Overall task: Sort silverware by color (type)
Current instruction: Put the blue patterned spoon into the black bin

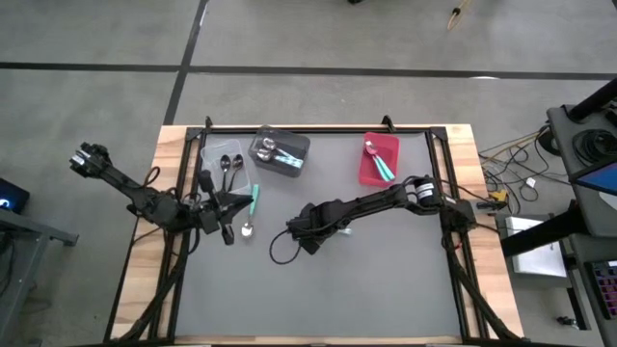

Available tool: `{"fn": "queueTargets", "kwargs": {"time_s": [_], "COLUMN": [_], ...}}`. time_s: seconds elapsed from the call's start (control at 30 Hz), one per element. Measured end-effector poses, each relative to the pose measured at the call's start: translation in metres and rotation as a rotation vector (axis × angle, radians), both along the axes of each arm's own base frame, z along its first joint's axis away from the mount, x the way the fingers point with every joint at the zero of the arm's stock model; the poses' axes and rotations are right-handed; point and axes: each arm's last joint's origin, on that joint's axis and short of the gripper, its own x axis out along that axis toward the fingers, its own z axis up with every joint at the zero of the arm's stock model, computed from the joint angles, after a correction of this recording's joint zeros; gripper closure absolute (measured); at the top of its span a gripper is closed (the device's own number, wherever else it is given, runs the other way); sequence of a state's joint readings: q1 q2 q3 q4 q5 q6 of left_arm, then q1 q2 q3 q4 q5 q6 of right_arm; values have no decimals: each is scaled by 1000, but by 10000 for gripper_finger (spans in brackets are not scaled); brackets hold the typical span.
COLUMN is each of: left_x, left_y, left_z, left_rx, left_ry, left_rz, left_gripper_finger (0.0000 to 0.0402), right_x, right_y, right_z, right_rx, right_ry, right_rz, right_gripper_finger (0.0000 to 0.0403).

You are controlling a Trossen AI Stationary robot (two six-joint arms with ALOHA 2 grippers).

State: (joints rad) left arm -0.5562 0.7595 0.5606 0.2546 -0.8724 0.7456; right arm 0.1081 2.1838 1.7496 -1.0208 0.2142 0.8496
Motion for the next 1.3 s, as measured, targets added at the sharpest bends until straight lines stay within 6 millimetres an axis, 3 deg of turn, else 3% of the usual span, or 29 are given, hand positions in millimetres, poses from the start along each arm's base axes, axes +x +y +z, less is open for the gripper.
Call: {"fn": "queueTargets", "kwargs": {"time_s": [0.13,0.3,0.6,0.8,0.97,1.13,1.3], "left_x": [0,1,2,2,2,2,3], "left_y": [0,-1,-3,-3,-3,-3,-4], "left_z": [0,0,-1,-3,-6,-7,-8], "left_rx": [-9,-29,-99,-147,-193,-258,-351], "left_ry": [-2,-8,-26,-35,-42,-51,-70], "left_rz": [0,-20,-85,-86,-86,-86,-86], "left_gripper_finger": [388,388,388,388,388,388,388], "right_x": [0,1,-3,-10,-16,-30,-44], "right_y": [0,0,2,2,0,1,11], "right_z": [0,-1,8,38,52,69,76], "right_rx": [-2,-4,-58,-161,-224,-353,-506], "right_ry": [6,11,36,-6,-30,-101,-298], "right_rz": [32,96,194,222,248,234,206], "right_gripper_finger": [267,375,385,386,386,386,386]}}
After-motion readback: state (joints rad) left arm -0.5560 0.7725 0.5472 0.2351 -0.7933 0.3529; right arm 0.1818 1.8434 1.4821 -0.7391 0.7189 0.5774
